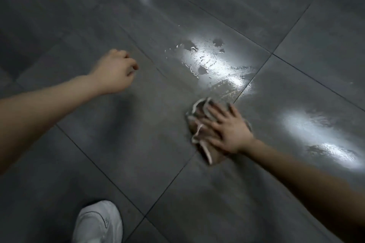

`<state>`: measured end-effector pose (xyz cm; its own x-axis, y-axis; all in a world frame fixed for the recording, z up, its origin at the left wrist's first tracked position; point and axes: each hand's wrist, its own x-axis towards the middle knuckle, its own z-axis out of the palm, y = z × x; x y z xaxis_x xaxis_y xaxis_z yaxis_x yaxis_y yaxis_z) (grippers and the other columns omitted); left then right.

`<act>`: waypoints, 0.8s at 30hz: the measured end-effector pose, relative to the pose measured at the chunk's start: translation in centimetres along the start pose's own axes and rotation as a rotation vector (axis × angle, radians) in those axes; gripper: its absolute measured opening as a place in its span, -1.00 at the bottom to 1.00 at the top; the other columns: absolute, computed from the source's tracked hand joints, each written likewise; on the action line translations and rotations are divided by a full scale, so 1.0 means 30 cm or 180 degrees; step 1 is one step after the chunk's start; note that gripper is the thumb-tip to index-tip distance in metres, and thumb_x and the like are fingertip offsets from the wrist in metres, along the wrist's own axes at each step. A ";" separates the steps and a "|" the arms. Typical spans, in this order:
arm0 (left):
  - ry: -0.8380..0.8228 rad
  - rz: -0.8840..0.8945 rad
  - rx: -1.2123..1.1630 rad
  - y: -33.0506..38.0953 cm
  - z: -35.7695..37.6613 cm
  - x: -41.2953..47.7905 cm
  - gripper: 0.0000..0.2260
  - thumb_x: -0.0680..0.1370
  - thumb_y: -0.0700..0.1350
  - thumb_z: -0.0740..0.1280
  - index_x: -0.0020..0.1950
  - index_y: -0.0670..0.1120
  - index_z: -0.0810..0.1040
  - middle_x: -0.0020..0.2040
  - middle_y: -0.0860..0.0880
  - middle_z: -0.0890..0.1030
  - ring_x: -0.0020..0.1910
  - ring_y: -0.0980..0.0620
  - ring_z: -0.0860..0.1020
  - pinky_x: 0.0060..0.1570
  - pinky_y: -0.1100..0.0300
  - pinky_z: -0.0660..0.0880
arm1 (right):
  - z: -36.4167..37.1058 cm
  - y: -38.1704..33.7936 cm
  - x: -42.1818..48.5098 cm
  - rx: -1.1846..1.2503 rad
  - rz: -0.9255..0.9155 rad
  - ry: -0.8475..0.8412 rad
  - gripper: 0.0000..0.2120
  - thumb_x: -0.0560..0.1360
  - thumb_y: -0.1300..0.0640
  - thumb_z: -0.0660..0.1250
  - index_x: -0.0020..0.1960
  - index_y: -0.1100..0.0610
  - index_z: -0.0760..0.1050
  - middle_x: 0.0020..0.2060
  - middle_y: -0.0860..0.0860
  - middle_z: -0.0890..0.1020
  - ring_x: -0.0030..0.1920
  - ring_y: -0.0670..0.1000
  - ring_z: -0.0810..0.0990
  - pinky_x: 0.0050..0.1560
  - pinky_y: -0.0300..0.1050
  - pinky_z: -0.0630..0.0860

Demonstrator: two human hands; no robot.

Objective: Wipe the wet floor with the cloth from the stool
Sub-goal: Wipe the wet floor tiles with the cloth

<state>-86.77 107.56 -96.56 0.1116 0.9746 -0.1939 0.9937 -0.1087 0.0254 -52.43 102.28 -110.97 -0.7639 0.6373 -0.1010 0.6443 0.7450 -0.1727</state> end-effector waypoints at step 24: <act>0.0883 -0.1926 -0.1605 -0.461 0.247 -0.091 -0.73 0.46 -0.21 0.24 0.13 -0.16 0.55 0.17 -0.32 0.52 0.16 -0.29 0.47 0.22 -0.01 0.39 | -0.369 -0.350 0.313 0.5186 0.1667 -0.0184 -0.75 0.47 0.03 0.27 0.06 0.09 0.60 -0.18 -0.05 0.68 -0.17 -0.14 0.63 -0.15 -0.27 0.55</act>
<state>-100.81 104.96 -103.64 -0.5114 0.8566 -0.0682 0.7537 0.4853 0.4433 -65.98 102.61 -99.25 -0.5225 0.6948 -0.4942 0.1370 -0.5036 -0.8530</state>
